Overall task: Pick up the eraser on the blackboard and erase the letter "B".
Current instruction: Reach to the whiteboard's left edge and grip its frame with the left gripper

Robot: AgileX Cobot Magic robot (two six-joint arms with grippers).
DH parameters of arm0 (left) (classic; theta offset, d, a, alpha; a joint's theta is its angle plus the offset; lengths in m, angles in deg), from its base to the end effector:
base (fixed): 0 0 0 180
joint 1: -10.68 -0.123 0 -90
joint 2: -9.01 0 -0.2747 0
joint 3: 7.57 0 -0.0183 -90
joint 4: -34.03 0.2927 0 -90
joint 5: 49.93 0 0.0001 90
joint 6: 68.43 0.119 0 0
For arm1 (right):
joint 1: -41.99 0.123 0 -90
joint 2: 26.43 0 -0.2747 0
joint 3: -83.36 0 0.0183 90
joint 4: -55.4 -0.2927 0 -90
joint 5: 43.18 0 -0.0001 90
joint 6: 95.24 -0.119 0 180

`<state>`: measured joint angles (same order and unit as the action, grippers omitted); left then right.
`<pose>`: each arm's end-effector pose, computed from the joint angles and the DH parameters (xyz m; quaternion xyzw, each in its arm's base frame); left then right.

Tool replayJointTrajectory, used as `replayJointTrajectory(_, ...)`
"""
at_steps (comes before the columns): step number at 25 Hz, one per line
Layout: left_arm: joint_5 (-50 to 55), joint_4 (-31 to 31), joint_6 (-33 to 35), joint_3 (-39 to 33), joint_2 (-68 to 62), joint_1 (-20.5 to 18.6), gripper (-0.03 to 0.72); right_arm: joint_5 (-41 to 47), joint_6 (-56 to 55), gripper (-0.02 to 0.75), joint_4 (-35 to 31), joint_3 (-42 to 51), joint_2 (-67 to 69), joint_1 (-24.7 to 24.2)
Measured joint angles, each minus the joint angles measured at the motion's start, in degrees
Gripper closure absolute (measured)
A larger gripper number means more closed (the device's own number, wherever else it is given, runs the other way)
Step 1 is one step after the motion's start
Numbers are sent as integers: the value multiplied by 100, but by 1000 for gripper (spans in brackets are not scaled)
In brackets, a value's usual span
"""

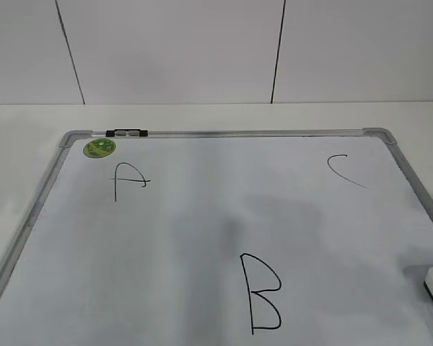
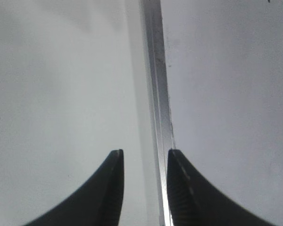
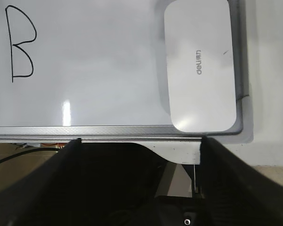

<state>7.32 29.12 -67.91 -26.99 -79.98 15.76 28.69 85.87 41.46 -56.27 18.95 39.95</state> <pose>0.3062 -0.0358 0.2076 0.0300 0.9910 -0.0436 0.1231 0.1434 0.0222 0.2517 0.0226 0.9736 0.1151 0.1959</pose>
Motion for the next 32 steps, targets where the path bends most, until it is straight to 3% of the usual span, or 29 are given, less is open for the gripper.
replayJointTrajectory(9,-224,-22,0,659,-1280,0,452,0,-11,154,0,0,0,0)
replayJointTrajectory(32,-740,-360,296,722,-2542,0,452,-26,-11,154,0,0,0,0)
